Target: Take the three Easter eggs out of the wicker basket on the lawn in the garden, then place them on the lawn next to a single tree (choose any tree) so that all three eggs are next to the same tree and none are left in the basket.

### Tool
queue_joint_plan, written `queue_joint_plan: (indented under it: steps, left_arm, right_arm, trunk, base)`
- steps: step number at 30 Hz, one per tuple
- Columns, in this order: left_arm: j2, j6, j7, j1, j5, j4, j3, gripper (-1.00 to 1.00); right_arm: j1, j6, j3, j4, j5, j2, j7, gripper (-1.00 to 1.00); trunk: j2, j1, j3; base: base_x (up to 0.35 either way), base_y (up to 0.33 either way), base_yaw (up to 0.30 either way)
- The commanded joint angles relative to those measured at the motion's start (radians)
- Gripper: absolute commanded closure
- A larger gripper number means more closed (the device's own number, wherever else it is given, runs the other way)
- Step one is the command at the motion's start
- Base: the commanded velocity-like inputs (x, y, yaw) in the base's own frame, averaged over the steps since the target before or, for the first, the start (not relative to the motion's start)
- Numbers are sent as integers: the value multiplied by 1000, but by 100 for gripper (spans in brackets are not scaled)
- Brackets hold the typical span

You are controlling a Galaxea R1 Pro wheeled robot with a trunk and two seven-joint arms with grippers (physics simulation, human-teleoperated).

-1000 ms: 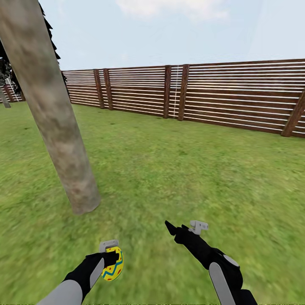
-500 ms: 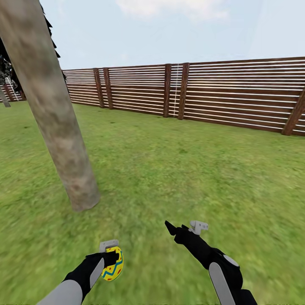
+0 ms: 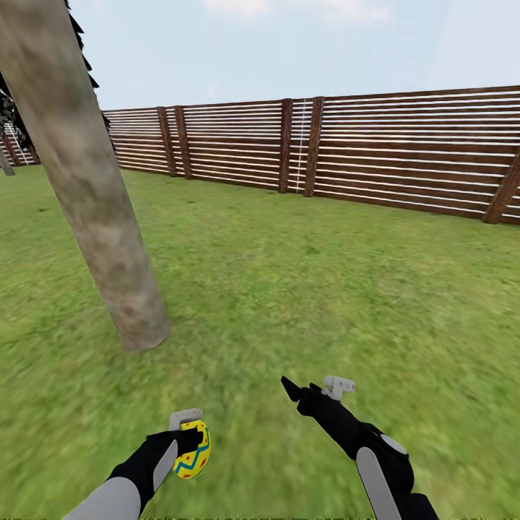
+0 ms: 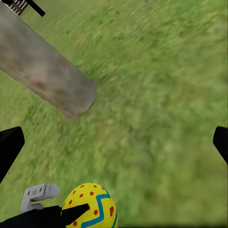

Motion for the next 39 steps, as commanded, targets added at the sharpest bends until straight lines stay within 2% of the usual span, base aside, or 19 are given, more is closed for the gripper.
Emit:
queue_joint_plan:
  steps: [1, 39]
  left_arm:
    - [-1, 6, 2, 0, -1, -2, 4, 100]
    - [-1, 4, 4, 0, -1, -2, 2, 100]
  right_arm:
    - [0, 5, -1, -1, -3, 0, 2, -100]
    - [0, 5, 0, -1, -3, 0, 2, -100]
  trunk:
    - [-1, 0, -5]
    - [-10, 17, -152]
  base:
    - [0, 0, 0]
    - [0, 0, 0]
